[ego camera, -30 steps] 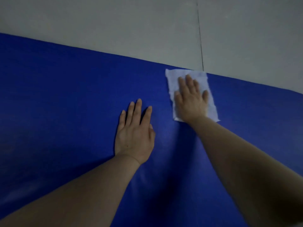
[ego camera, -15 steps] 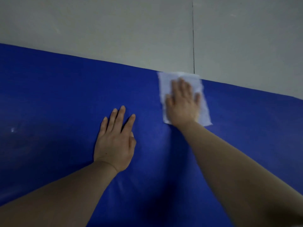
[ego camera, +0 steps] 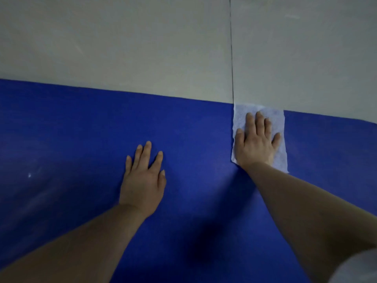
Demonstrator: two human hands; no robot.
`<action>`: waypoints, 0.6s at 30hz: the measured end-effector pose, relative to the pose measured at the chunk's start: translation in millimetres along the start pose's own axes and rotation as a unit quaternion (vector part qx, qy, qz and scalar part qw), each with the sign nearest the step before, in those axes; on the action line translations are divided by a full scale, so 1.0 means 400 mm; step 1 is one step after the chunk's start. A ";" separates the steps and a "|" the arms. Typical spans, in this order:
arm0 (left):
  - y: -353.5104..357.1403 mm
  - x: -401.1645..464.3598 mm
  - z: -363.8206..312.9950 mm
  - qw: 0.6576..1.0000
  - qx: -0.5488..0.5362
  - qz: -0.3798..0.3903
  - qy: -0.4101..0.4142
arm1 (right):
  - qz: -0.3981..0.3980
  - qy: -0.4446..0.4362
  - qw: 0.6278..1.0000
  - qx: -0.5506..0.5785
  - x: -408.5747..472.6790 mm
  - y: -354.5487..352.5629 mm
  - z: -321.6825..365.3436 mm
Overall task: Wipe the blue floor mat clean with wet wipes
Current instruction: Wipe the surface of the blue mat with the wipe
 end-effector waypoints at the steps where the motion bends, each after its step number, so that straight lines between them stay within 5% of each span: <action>1: 0.009 -0.002 -0.007 1.000 0.010 -0.008 0.002 | -0.001 0.001 1.000 -0.002 0.001 -0.001 0.000; 11: 0.017 -0.003 -0.010 0.998 0.033 -0.057 0.016 | 0.063 0.055 0.997 -0.004 0.013 0.023 0.051; 16: 0.011 -0.004 -0.012 0.997 0.024 -0.071 0.022 | 0.070 -0.164 0.984 -0.015 -0.013 0.043 0.338; 18: 0.009 -0.004 -0.014 0.997 0.023 -0.071 0.024 | 0.059 -0.176 0.982 -0.013 0.007 0.032 0.334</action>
Point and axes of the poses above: each hand's wrist, its own x-axis towards the middle knuckle, its own y-axis out of the palm, z = x × y, the point moved 10 cm from there along x, towards the middle knuckle, and after that the axes turned 6 degrees about z, right-handed, at the moved point
